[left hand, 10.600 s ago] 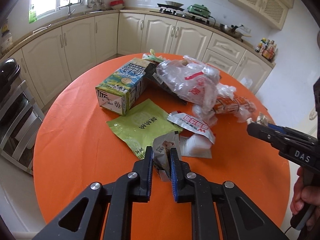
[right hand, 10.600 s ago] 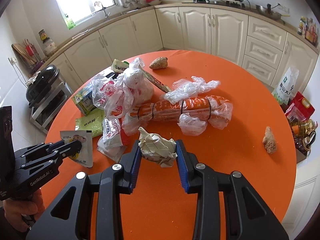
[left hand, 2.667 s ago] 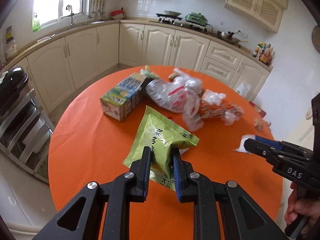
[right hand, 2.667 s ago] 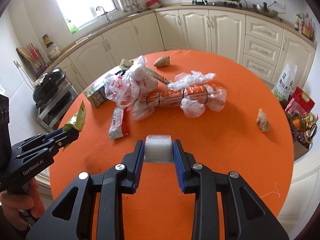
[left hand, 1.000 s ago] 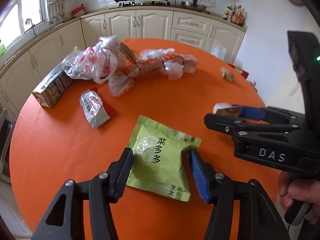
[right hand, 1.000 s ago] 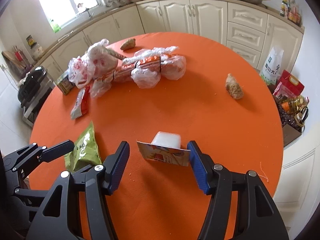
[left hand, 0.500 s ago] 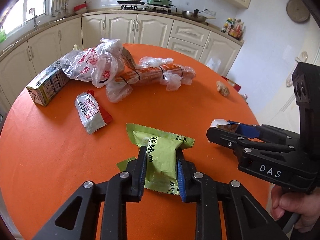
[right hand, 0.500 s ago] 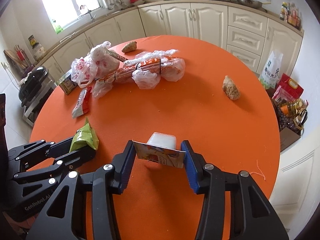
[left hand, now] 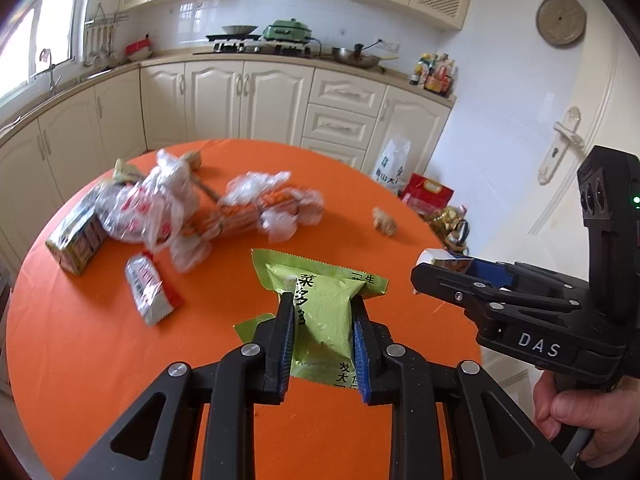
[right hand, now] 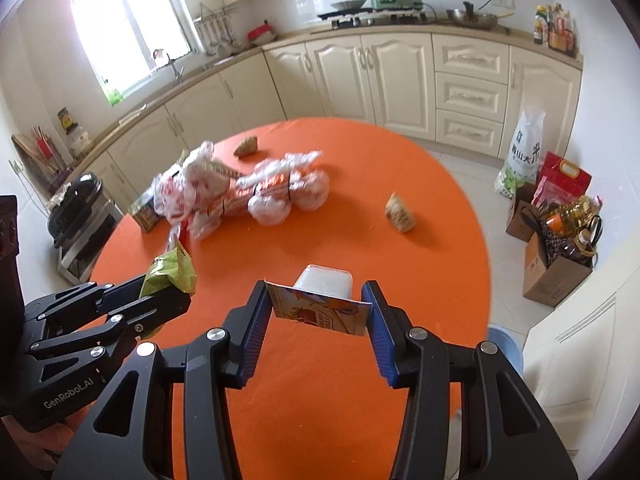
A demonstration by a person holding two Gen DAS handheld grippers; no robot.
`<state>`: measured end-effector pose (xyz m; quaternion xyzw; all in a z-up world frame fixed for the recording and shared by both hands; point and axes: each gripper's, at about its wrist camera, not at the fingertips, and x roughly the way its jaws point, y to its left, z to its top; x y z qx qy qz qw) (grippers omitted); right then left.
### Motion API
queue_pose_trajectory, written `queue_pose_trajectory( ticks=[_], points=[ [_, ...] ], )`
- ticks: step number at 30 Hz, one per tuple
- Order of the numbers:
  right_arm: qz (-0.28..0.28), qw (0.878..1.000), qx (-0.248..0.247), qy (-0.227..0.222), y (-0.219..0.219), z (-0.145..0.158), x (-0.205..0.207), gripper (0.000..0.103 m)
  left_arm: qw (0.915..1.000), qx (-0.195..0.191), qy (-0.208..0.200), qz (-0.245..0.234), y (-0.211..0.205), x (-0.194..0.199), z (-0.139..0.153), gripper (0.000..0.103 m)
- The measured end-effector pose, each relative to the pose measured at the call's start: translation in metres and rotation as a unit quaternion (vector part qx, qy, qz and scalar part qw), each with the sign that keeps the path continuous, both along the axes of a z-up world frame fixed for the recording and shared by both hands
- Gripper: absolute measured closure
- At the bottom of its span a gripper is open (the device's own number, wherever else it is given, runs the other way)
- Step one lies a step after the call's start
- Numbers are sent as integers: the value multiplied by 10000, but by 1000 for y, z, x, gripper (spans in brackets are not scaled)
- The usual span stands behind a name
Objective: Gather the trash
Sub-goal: 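Lift the white tray and green packet and turn both tools toward the blue bin, then hold both tools over the blue bin and open them to drop the items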
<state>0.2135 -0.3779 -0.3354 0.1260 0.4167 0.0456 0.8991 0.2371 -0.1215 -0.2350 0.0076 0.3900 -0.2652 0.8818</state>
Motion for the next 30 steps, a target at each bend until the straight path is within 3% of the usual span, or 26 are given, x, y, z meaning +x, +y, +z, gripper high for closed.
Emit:
queue_pose_trajectory(
  ticks=[9, 15, 21, 30],
  points=[
    [-514, 9969, 95, -594, -61, 52, -24, 56, 9978, -114, -410, -504, -55, 1, 41, 82],
    [-1130, 9910, -31, -721, -121, 65, -42, 56, 9925, -146, -511, -1097, -117, 12, 51, 82],
    [-1804, 9829, -1, -356, -192, 32, -56, 56, 9841, -2, -175, -1767, -198, 36, 26, 81],
    [-2561, 9629, 542, 659, -280, -78, -63, 56, 9637, 700, 840, -2436, -311, 95, -57, 81]
  ],
)
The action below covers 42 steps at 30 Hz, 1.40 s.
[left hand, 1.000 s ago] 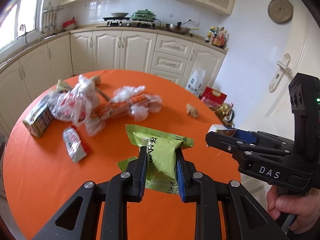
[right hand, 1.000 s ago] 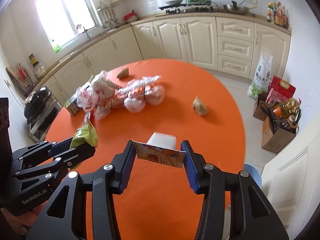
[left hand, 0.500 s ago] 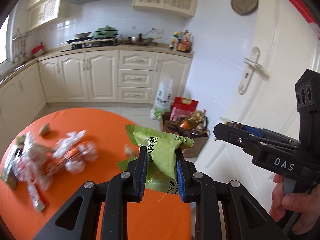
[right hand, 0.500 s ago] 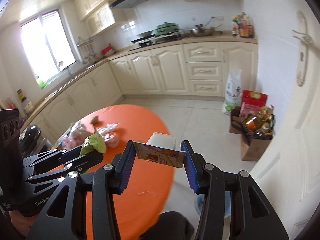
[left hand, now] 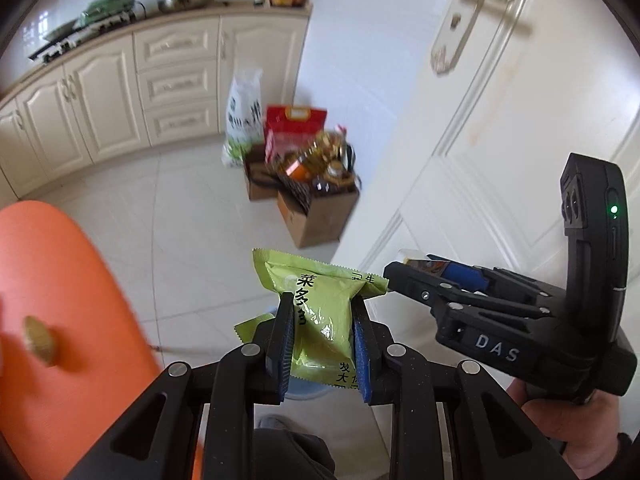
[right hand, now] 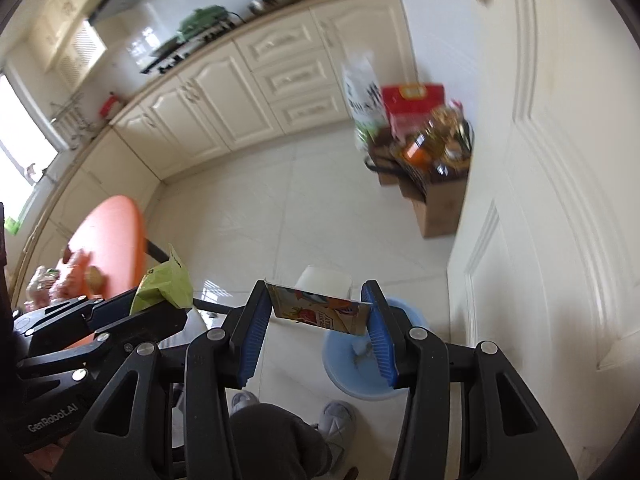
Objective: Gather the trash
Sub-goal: 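Hold both tools over the blue bin and open them to drop the items, then return both open tools to the orange table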
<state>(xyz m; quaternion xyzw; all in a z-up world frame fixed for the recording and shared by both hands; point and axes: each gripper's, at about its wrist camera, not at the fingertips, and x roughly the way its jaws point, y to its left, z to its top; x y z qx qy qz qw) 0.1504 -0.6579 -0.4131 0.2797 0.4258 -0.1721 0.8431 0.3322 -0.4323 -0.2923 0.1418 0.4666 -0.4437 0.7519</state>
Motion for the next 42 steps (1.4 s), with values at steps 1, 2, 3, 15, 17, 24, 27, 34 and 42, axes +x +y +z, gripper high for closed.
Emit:
queue_pose_trajectory(
  ticks=[1, 2, 3, 15, 17, 24, 27, 34, 42],
  points=[
    [-55, 9999, 91, 71, -7, -11, 0, 56, 9999, 106, 82, -55, -10, 5, -8, 81],
    [-113, 9996, 213, 118, -14, -23, 0, 56, 9996, 227, 154, -97, -20, 11, -18, 81],
    [-160, 9993, 301, 166, -18, -33, 0, 56, 9991, 331, 234, -141, -33, 20, -24, 81],
    [-508, 9914, 1073, 544, -48, -111, 7, 52, 9884, 1426, 443, -261, -151, 54, -80, 67],
    [-614, 9902, 1113, 586, -51, -116, 6, 41, 9874, 1516, 387, -226, -158, 54, -86, 51],
    [-836, 9879, 1182, 551, -60, -115, -1, 10, 9879, 1544, 158, 42, -149, 39, -89, 19],
    [-995, 9871, 1163, 472, -61, -107, -5, 2, 9887, 1496, 7, 76, -137, 27, -77, 13],
    [-1108, 9886, 1009, 123, -51, -59, -16, 0, 9941, 1019, -324, 207, -100, -3, -36, 8],
    [-894, 9894, 808, -811, -17, 34, -26, 0, 9941, 204, -903, 560, 0, -38, 37, 6]
  ],
)
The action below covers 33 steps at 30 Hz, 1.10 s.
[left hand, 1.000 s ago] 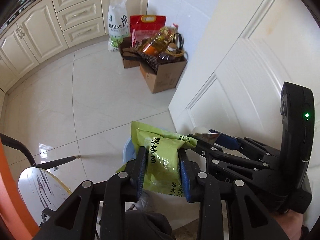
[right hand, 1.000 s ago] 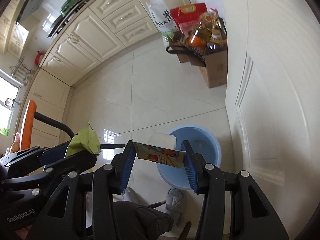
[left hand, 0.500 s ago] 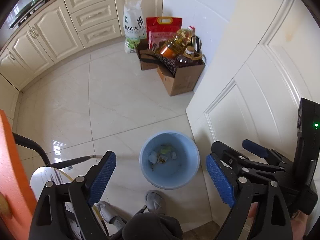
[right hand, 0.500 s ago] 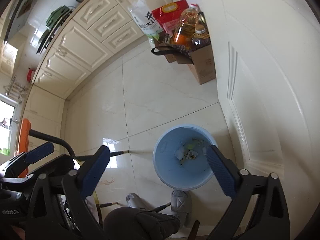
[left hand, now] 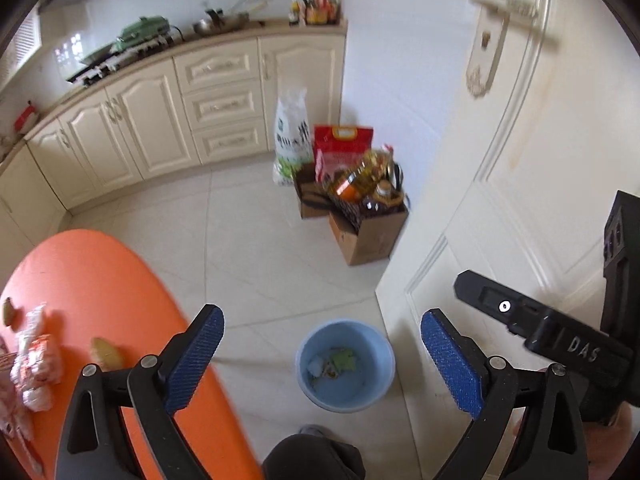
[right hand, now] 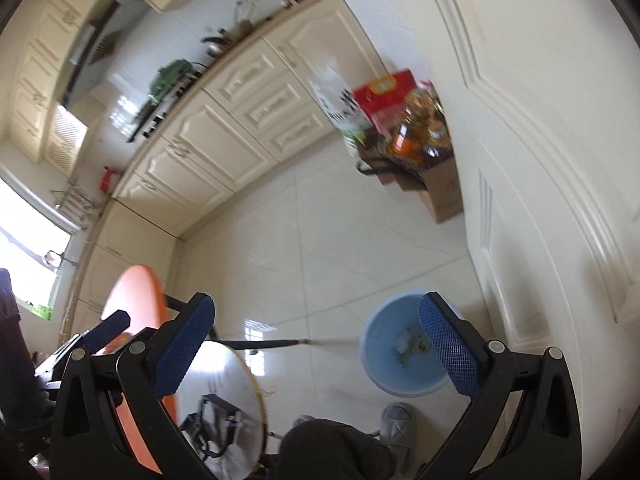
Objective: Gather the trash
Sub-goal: 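Return both open tools to the orange table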
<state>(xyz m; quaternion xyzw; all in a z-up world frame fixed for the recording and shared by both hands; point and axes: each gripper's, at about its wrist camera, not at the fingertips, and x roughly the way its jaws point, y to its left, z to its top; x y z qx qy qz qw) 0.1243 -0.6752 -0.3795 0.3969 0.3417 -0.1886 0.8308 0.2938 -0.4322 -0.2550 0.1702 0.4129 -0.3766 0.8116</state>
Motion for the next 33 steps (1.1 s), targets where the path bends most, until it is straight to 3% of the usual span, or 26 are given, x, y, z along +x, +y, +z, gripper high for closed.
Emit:
queue_pose_trajectory(
  ticks=[10, 20, 28, 33],
  points=[
    [742, 9898, -808, -907, 96, 122, 10, 0, 9895, -846, -752, 901, 199, -46, 70, 1],
    [1638, 9623, -1561, -1508, 214, 200, 27, 0, 9581, -1463, -1436, 2002, 393, -119, 107, 1],
    [2251, 9360, -2094, -1715, 292, 231, 43, 0, 9274, -1592, -1994, 2735, 486, -194, 99, 1],
    [2599, 9182, -2434, -1736, 342, 238, 51, 0, 9082, -1659, -2185, 3161, 496, -234, 77, 1]
  ],
)
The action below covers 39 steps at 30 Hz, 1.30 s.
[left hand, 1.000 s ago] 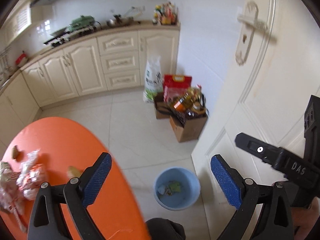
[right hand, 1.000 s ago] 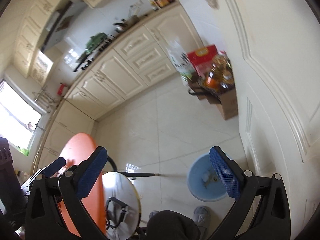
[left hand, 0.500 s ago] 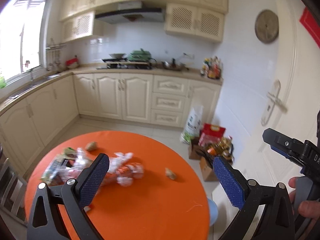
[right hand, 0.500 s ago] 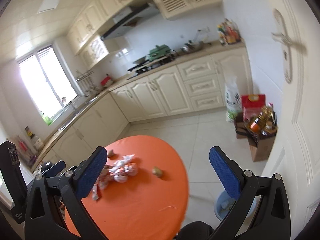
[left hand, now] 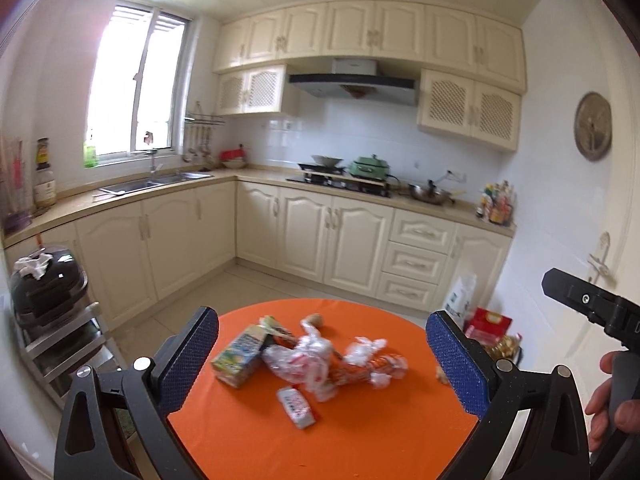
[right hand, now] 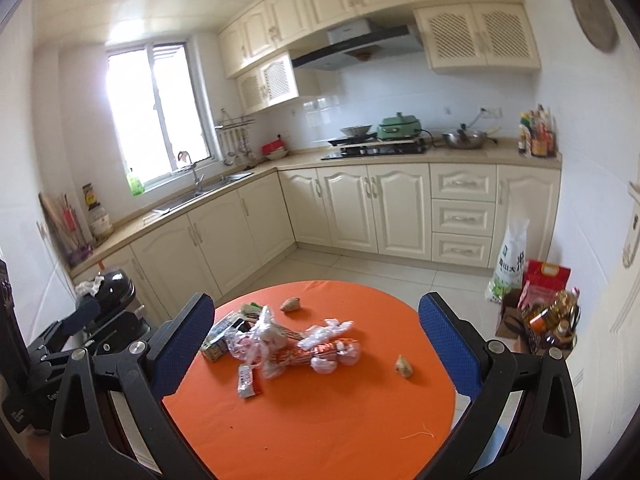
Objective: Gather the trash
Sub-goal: 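Return both open tools to the orange table, then grasp the white red-print wrapper with the left tool while the right tool grasps the orange wrapped bundle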
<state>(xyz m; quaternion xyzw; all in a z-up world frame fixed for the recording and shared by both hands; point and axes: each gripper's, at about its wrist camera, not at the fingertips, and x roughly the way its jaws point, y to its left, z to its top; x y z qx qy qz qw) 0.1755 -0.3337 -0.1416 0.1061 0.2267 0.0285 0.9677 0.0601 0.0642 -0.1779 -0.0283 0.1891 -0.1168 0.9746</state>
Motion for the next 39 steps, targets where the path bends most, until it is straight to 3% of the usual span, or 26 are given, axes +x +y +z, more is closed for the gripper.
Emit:
queue_pose_trajectory(
  ticks=[9, 23, 27, 28, 39],
  points=[
    [411, 9979, -486, 119, 61, -16, 21, 0, 9980, -19, 161, 614, 11, -32, -30, 1],
    [371, 9813, -517, 1818, 41, -149, 99, 0, 9888, 132, 1379, 557, -57, 22, -90, 1],
    [383, 9750, -522, 2124, 36, -180, 118, 0, 9860, 195, 1583, 492, -82, 60, -86, 1],
    [387, 9740, -481, 2178, 35, -187, 122, 0, 9853, 201, 1625, 485, -74, 89, -79, 1],
    [532, 9639, -412, 2575, 28, -229, 155, 10, 9703, 388, 2359, 367, -99, 211, -117, 2]
  ],
)
